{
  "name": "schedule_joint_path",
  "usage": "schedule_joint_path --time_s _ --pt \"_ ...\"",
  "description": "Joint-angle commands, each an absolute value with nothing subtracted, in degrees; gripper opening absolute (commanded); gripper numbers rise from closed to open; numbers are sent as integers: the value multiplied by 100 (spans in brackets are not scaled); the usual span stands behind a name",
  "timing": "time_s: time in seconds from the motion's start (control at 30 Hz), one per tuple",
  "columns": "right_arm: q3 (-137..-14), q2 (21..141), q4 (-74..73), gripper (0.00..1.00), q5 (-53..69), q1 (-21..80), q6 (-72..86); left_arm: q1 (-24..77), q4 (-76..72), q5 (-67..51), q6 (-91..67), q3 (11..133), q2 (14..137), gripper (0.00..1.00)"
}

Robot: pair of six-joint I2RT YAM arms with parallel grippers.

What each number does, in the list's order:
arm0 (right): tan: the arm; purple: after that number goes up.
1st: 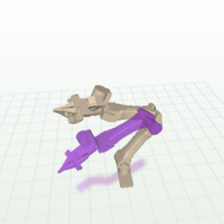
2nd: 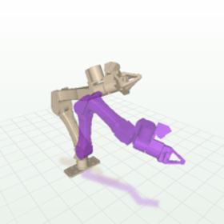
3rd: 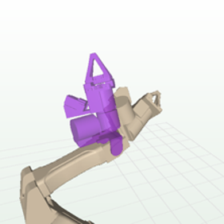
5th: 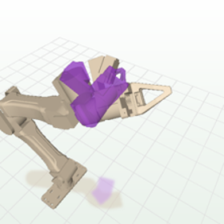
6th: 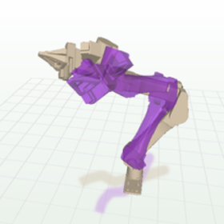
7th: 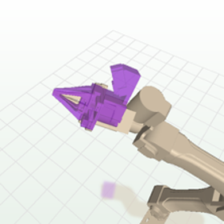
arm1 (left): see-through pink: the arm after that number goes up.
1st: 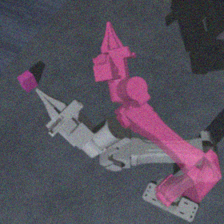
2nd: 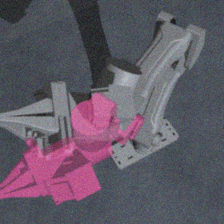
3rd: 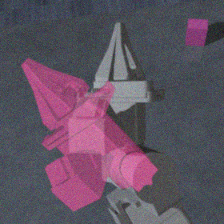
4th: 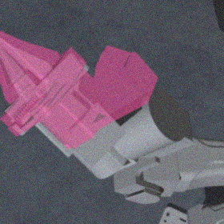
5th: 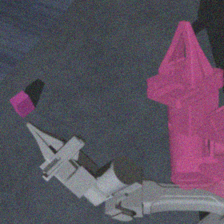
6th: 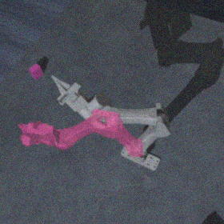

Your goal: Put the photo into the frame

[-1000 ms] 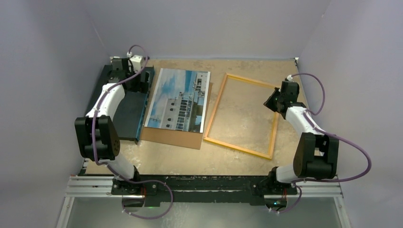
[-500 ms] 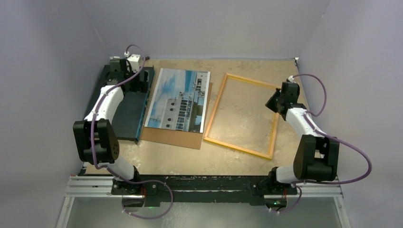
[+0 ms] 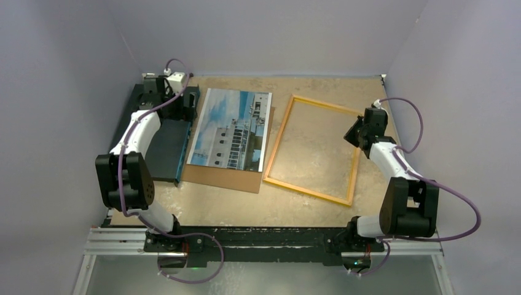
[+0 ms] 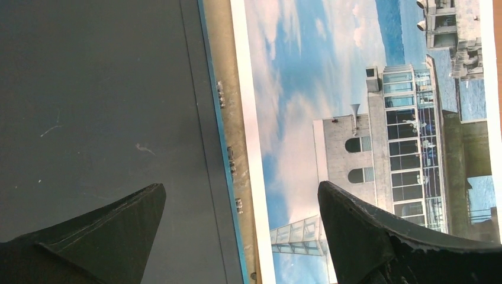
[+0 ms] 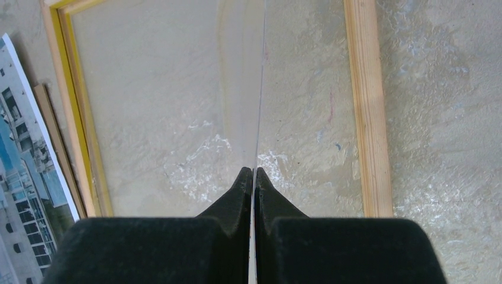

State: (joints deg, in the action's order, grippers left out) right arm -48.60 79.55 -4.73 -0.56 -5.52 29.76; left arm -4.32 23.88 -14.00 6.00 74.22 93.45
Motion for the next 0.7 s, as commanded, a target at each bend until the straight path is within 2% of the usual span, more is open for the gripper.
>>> schedule_joint_path --time_s 0.0,0.33,0.5,0.67 --pt "-4795 7975 -144 0 -187 -539 2896 -421 2356 -1641 570 7381 9379 100" --pt "-4754 7926 225 0 117 -544 2674 29 2561 -1854 797 7413 9662 99" --pt "-4708 8010 235 0 345 -544 2715 692 2605 -1749 851 7495 9864 99" --pt "-4679 8041 235 0 336 -551 2775 1279 2647 -2175 749 7821 10370 96"
